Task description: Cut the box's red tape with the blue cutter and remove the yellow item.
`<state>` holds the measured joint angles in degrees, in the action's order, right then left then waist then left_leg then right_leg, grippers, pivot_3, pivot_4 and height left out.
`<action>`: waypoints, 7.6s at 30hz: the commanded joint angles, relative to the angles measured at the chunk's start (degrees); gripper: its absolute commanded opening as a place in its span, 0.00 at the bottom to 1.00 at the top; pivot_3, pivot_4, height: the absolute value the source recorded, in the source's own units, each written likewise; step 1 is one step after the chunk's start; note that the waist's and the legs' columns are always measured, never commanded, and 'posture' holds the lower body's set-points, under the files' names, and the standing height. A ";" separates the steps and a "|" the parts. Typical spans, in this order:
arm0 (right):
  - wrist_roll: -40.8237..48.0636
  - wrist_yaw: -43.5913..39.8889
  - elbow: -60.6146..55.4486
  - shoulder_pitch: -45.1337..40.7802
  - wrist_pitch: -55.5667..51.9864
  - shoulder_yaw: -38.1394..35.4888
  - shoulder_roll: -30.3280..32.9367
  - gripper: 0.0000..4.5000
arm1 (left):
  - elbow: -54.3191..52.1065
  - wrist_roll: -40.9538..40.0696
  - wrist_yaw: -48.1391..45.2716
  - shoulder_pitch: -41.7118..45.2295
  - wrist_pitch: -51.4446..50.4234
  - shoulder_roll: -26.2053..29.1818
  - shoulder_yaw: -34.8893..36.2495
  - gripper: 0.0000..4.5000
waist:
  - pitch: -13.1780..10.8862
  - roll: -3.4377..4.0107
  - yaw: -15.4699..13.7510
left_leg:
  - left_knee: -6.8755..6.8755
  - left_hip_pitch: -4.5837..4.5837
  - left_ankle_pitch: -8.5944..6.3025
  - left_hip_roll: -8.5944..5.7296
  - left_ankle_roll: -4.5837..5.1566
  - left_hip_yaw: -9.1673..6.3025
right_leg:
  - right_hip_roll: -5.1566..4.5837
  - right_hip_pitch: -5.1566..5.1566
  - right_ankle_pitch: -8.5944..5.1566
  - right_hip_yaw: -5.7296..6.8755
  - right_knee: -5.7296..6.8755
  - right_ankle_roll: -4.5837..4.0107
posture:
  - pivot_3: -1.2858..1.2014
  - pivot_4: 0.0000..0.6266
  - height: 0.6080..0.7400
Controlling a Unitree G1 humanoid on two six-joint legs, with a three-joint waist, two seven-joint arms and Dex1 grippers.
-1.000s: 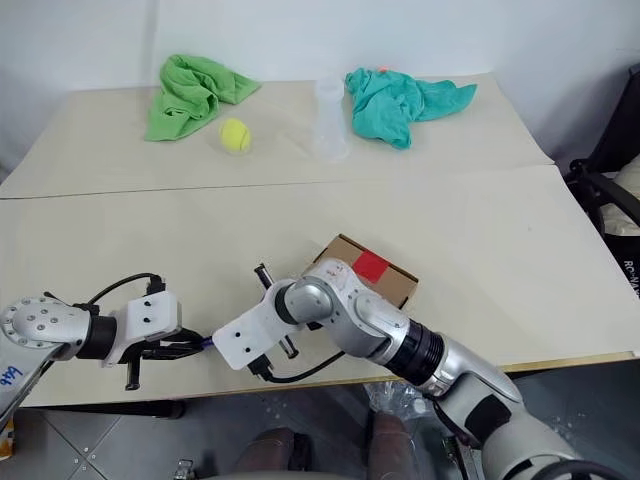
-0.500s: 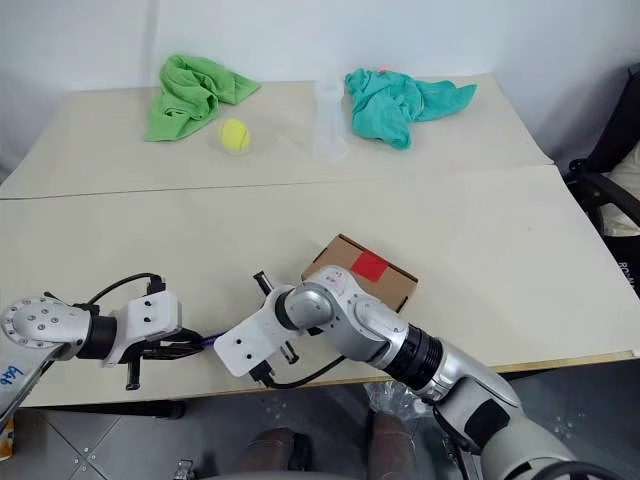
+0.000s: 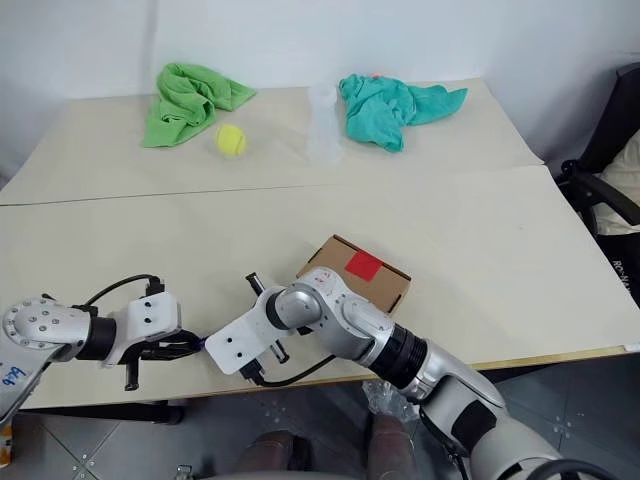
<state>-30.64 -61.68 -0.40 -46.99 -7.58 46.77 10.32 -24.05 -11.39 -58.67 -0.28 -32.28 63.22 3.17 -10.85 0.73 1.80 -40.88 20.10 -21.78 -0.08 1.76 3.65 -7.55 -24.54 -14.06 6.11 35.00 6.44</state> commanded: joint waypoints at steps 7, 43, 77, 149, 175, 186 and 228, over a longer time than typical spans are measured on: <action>-0.53 0.73 3.30 -0.08 2.57 2.43 -4.56 0.00 | -1.45 0.25 0.75 0.07 0.13 -1.78 -1.15 0.09 | 0.02 0.05 -0.06 | 0.03 0.03 -0.02 -0.03 -0.03 -0.05 | -0.05 -0.02 -0.03 0.01 0.10 -0.05 | 0.52 0.24 1.00; 44.16 -0.52 -7.69 -14.92 -62.41 -45.49 17.62 0.83 | 23.87 0.84 9.18 26.50 34.50 -27.84 -3.02 0.09 | -0.03 -0.02 -0.26 | 0.28 1.06 -0.14 -0.10 0.21 -0.05 | -0.09 -0.73 0.07 0.73 -0.52 0.11 | 0.52 0.24 1.00; 58.96 8.57 -1.89 -18.18 -68.98 -38.64 20.56 0.07 | 29.87 1.96 5.61 34.89 37.90 -33.97 -7.47 0.09 | -0.03 -0.03 -0.36 | -0.11 1.20 -0.12 -0.10 0.28 -0.01 | -0.07 -0.72 0.19 0.63 -0.47 0.32 | 0.52 0.24 1.00; 74.68 20.20 -36.35 21.73 -53.02 -64.61 47.11 0.07 | 36.71 -1.01 -3.92 48.19 6.00 -43.92 -22.50 0.02 | -0.10 -0.15 -3.32 | -0.29 1.05 -0.07 -0.22 0.65 0.05 | -0.03 -0.12 0.52 0.36 -1.12 0.83 | 0.52 0.24 1.00; 70.14 19.37 -31.93 24.52 -45.89 -59.43 47.33 0.07 | 36.87 -0.55 -4.22 48.26 6.55 -43.87 -22.05 0.02 | -0.10 -0.15 -3.33 | -0.36 1.05 -0.07 -0.21 0.68 0.04 | -0.04 -0.09 0.57 0.36 -1.12 0.83 | 0.52 0.24 1.00; 70.22 16.62 -32.86 26.76 -46.41 -60.56 51.21 0.07 | 37.84 0.34 -3.07 48.48 6.44 -43.92 -22.21 0.02 | -0.10 -0.15 -3.34 | -0.39 1.03 -0.07 -0.21 0.68 0.04 | -0.04 -0.06 0.58 0.35 -1.12 0.83 | 0.52 0.24 1.00; 73.03 8.84 -27.36 15.27 -61.12 -49.93 59.58 0.07 | 36.04 -0.03 -0.10 46.30 5.88 -44.62 -21.81 0.02 | -0.10 -0.15 -3.40 | -0.55 1.04 -0.06 -0.23 0.74 -0.04 | -0.16 0.01 0.72 0.35 -1.14 0.82 | 0.52 0.24 1.00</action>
<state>41.17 -51.35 -26.90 -31.42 -66.94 -4.57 68.23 12.04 -12.55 -59.89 46.90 -25.84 18.60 -18.92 -10.95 0.59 -1.60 -41.43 21.14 -21.83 -0.31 2.50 3.61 -7.70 -24.53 -13.35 6.46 33.86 7.25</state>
